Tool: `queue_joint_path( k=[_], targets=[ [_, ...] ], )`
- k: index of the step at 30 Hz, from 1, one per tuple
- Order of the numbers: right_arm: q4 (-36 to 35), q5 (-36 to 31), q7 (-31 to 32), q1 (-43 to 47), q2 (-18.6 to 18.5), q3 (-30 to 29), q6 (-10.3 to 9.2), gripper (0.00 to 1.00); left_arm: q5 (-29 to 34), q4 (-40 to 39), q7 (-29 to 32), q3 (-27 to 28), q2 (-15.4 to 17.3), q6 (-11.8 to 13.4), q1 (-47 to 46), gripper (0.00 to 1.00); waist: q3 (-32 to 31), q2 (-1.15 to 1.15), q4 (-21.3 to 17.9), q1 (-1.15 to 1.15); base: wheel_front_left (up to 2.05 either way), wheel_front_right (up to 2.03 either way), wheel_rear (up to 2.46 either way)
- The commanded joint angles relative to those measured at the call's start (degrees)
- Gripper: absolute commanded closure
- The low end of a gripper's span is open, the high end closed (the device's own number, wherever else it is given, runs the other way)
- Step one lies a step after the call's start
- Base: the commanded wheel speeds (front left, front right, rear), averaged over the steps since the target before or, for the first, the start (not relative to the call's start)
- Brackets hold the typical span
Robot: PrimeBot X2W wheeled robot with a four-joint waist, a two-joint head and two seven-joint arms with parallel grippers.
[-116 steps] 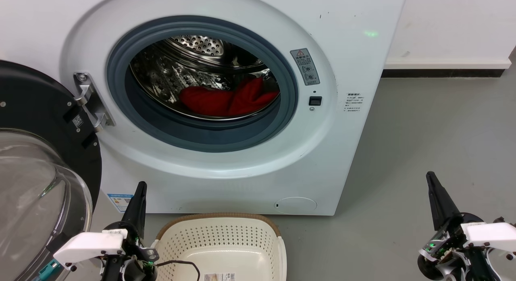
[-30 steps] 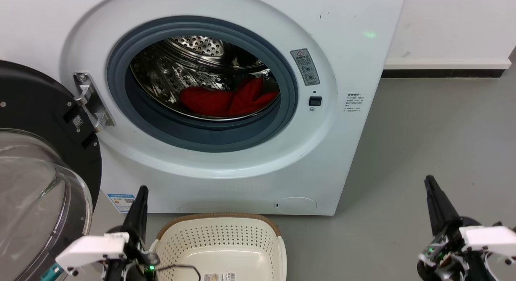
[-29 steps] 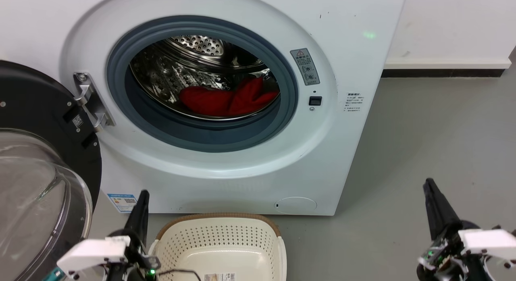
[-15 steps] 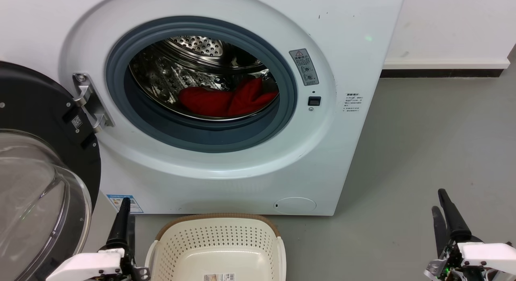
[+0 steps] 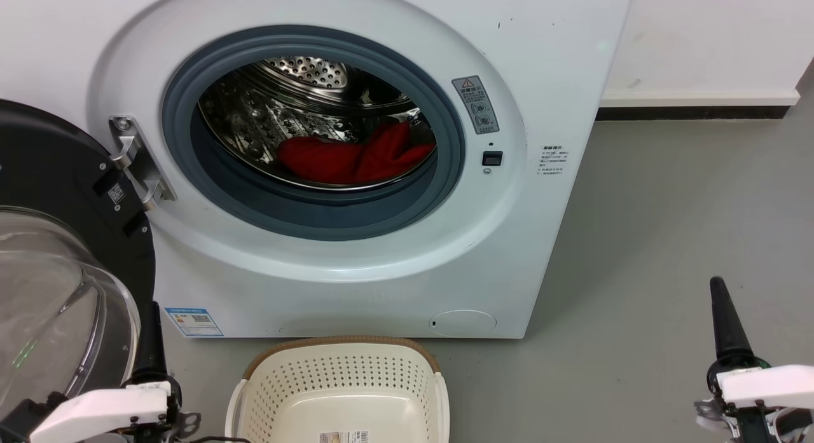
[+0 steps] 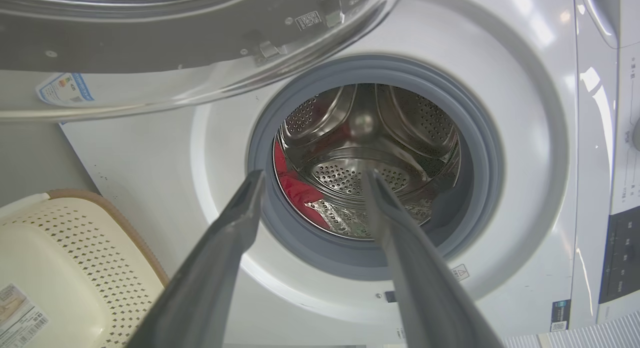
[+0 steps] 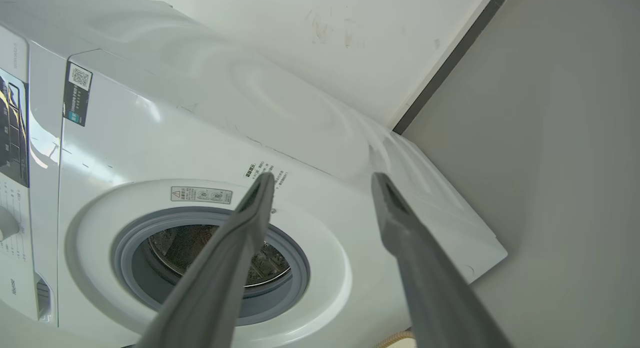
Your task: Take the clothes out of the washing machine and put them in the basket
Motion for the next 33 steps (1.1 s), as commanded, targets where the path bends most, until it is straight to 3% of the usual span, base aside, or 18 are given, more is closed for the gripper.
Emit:
queue_joint_path(
  k=[1,11,20,25,33],
  targets=[
    [-2.2,-3.4,-0.6,-1.4,-0.3,-0.1,0.01,0.0,2.1,-1.9,-0.5,0.6,0.2,0.5,-0.5,0.0,0.1,0.0,0.0,0.0,0.0,0.0,0.0],
    [-12.8,-21.7,-2.6,-1.0,-0.3,0.8,0.01,0.0,11.4,-7.9,-2.5,0.2,0.2,2.4,0.4,0.0,0.5,0.0,-0.3,0.0,0.0,0.0,0.0],
    [-15.5,-31.7,-4.3,0.0,-0.3,2.8,0.01,0.0,24.5,-12.2,-4.2,-4.6,0.3,5.4,2.5,0.0,0.6,0.0,-0.5,0.0,0.0,0.0,0.0],
    [-16.4,-38.1,-5.2,0.9,-0.3,4.9,0.01,0.0,29.9,-13.3,-5.0,-7.4,0.3,4.7,3.2,0.0,0.6,0.0,-0.6,0.0,0.0,0.0,0.0],
    [-18.0,-48.1,-6.4,1.6,-0.3,7.3,0.01,0.0,40.8,-15.2,-6.3,-10.3,0.3,6.2,4.1,0.0,0.7,0.0,-0.8,0.0,0.0,0.0,0.0]
  ],
)
